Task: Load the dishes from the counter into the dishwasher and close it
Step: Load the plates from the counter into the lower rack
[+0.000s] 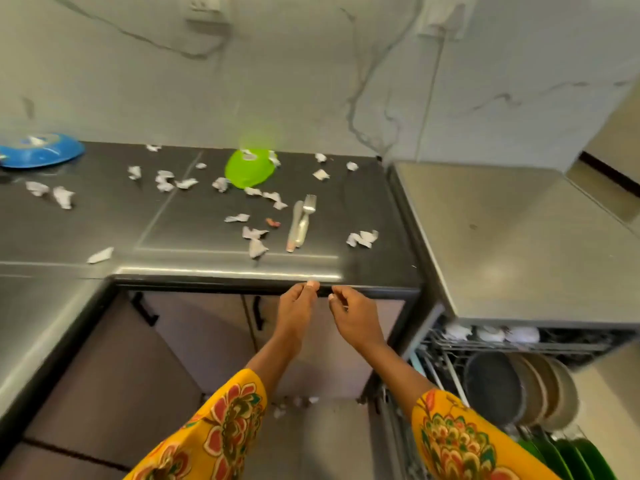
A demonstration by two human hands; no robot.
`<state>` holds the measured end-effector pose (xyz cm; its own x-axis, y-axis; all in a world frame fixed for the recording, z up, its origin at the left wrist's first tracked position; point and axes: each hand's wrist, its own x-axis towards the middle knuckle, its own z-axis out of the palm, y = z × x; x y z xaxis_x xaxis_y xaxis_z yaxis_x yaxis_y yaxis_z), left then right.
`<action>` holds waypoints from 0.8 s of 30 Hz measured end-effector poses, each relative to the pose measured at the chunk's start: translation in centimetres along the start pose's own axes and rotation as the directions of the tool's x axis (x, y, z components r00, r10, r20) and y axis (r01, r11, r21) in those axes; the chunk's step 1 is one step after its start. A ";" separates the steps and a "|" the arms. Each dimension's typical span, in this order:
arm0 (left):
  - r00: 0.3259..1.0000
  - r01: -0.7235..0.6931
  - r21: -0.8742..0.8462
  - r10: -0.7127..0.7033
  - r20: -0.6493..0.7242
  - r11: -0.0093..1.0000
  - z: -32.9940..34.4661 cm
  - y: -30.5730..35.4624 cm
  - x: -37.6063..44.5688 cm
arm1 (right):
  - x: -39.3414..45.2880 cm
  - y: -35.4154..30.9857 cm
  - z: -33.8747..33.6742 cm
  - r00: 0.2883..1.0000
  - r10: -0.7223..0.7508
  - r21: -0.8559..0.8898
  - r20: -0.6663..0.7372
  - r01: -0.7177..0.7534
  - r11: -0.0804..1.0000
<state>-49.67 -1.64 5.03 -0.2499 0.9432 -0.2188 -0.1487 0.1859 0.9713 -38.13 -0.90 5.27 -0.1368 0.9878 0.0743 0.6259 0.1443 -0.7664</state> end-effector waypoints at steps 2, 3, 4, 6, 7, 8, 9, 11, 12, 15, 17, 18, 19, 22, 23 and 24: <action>0.999 -0.012 -0.010 0.011 -0.032 1.000 -3.5 1.3 1.4 | 1.7 -3.1 2.1 0.999 -0.040 0.009 -0.006 0.040 0.999; 0.998 -0.016 -0.016 0.015 -0.055 1.000 -5.2 2.0 2.0 | 2.5 -4.6 3.0 0.999 -0.053 0.015 -0.004 0.053 0.998; 0.997 -0.023 -0.019 0.021 -0.078 1.000 -6.8 2.7 2.6 | 3.2 -6.0 3.9 0.998 -0.062 0.022 -0.001 0.062 0.998; 0.992 -0.038 -0.017 0.036 -0.118 0.999 -9.5 3.9 3.8 | 4.6 -8.4 5.6 0.997 -0.073 0.042 0.003 0.073 0.996; 0.990 -0.046 -0.017 0.044 -0.134 0.999 -10.6 4.4 4.3 | 5.2 -9.4 6.3 0.997 -0.078 0.048 0.004 0.077 0.996; 0.988 -0.052 -0.018 0.049 -0.146 0.999 -11.7 4.8 4.9 | 5.8 -10.3 7.1 0.996 -0.084 0.046 0.007 0.083 0.995; 0.986 -0.057 -0.021 0.053 -0.157 0.998 -12.7 5.2 5.4 | 6.5 -10.9 7.9 0.995 -0.096 0.040 0.011 0.096 0.995; 0.983 -0.057 -0.028 0.051 -0.176 0.998 -14.3 5.7 6.4 | 7.6 -12.0 9.2 0.993 -0.115 0.023 0.029 0.114 0.993; 0.982 -0.053 -0.029 0.047 -0.185 0.998 -14.9 5.9 6.9 | 8.1 -12.5 9.7 0.992 -0.118 0.018 0.041 0.117 0.993; 0.978 -0.041 -0.052 0.030 -0.204 0.998 -16.1 6.1 8.4 | 9.8 -13.3 11.0 0.990 -0.126 0.009 0.066 0.126 0.992; 0.977 -0.042 -0.065 0.027 -0.212 0.997 -16.3 6.2 9.5 | 11.3 -13.5 11.7 0.990 -0.120 -0.012 0.073 0.122 0.993; 0.977 -0.045 -0.078 0.027 -0.212 0.996 -16.4 6.3 10.1 | 12.2 -13.5 12.0 0.991 -0.113 -0.018 0.072 0.115 0.993; 0.977 -0.047 -0.095 0.025 -0.213 0.994 -16.4 6.5 10.7 | 13.2 -13.4 12.2 0.991 -0.111 -0.022 0.072 0.113 0.993; 0.978 -0.033 -0.101 0.011 -0.206 0.994 -16.2 6.9 13.4 | 16.6 -13.4 12.9 0.991 -0.117 -0.037 0.066 0.119 0.992; 0.979 -0.029 -0.097 0.009 -0.202 0.995 -16.1 7.0 14.4 | 17.6 -13.4 13.0 0.991 -0.116 -0.043 0.064 0.119 0.992; 0.980 -0.020 -0.091 0.002 -0.200 0.996 -16.0 7.1 15.5 | 18.8 -13.3 13.2 0.992 -0.111 -0.046 0.065 0.114 0.992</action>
<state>-69.91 9.91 7.07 -0.4362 0.8696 -0.2315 -0.2302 0.1409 0.9629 -59.15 14.97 8.47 -0.2548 0.9599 0.1170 0.6409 0.2582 -0.7229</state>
